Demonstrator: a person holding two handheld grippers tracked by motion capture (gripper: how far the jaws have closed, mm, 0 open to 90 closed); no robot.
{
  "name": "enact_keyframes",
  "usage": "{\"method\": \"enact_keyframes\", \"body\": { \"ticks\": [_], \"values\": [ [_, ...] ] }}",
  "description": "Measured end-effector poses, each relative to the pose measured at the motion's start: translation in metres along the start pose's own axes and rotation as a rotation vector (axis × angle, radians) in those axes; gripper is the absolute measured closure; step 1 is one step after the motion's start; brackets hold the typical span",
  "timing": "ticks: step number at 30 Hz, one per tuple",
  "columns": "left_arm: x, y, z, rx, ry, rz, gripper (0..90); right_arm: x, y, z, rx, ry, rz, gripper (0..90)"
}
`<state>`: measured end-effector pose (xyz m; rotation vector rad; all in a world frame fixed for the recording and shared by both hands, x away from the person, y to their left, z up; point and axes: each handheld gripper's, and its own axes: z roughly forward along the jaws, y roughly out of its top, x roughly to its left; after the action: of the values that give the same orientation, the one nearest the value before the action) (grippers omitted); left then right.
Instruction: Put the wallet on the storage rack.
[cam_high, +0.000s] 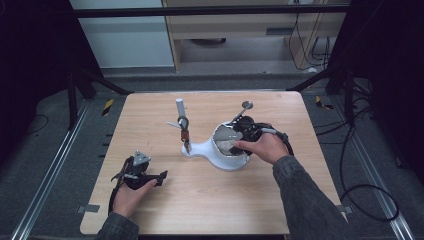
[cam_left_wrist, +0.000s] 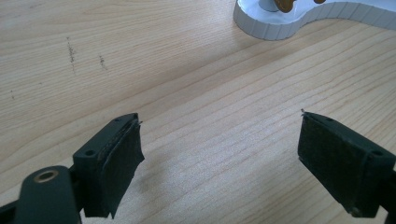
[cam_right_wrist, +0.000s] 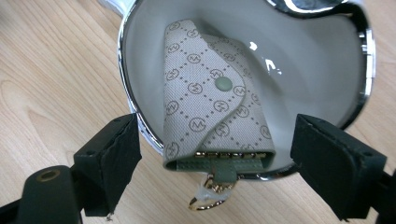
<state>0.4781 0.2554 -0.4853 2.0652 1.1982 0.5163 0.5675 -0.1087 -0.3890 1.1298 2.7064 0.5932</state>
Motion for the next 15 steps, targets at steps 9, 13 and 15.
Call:
{"method": "enact_keyframes", "body": {
  "ticks": [9, 13, 15],
  "values": [
    [0.000, 0.000, 0.001, 0.007, 0.001, -0.002, 12.2, -0.006, -0.009, -0.016, -0.056, -0.018, 0.001, 15.3],
    [0.000, -0.001, 0.002, 0.012, -0.002, -0.004, 11.3, -0.008, -0.013, -0.024, -0.089, -0.023, 0.007, 14.5],
    [0.000, -0.001, 0.002, 0.015, -0.002, -0.003, 10.3, -0.010, -0.016, -0.028, -0.100, -0.026, 0.010, 13.8]
  ]
}}
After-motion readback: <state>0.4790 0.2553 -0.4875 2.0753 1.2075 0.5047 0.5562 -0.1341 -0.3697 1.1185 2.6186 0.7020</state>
